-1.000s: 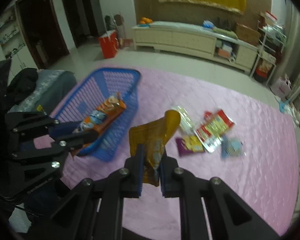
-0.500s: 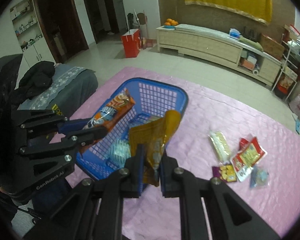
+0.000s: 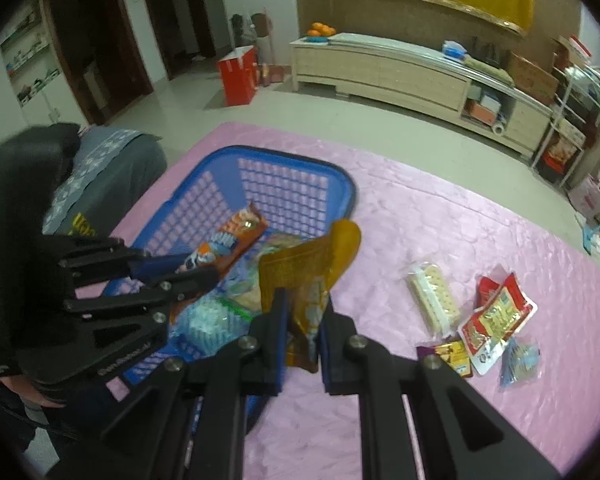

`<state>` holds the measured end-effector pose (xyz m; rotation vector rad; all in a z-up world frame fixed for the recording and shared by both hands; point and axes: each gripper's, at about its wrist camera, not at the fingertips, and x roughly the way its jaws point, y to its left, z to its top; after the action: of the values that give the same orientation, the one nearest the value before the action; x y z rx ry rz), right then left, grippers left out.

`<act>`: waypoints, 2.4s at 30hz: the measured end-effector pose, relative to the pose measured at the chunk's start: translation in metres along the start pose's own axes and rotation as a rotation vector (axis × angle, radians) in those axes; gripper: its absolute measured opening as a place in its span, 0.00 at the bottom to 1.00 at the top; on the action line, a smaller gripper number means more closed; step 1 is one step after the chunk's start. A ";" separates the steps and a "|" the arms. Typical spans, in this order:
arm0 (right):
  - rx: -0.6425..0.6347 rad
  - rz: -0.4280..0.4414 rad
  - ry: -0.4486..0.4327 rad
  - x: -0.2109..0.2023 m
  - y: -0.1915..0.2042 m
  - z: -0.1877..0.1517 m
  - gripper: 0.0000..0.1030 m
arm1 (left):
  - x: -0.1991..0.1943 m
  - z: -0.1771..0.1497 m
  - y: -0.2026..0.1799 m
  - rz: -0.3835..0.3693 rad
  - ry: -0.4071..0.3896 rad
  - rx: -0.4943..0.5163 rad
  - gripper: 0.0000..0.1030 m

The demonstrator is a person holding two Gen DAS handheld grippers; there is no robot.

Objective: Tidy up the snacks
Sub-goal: 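Carry the candy stick and yellow-orange pack with both grippers over the basket, then open the left gripper to drop the candy stick into the basket, then lower the yellow-orange pack into the basket and open the right gripper, then move both grippers from the basket toward the purple and blue snack bags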

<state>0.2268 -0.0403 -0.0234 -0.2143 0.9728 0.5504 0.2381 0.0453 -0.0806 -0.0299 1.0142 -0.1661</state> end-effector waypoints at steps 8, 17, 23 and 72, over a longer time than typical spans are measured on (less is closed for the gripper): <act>0.032 -0.037 -0.002 -0.007 -0.024 -0.003 0.17 | 0.025 0.018 -0.005 -0.027 0.014 -0.029 0.63; 0.016 -0.013 -0.016 -0.016 -0.015 0.001 0.17 | 0.009 0.016 0.007 -0.003 0.013 -0.047 0.64; -0.021 0.018 -0.012 -0.013 0.006 0.007 0.17 | -0.012 0.010 0.020 0.017 -0.018 -0.056 0.64; -0.116 -0.045 -0.045 -0.005 0.038 0.007 0.80 | -0.058 -0.015 0.055 0.097 -0.129 -0.090 0.64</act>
<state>0.2096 -0.0074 -0.0128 -0.3254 0.8912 0.5683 0.2019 0.1094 -0.0453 -0.0721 0.8915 -0.0298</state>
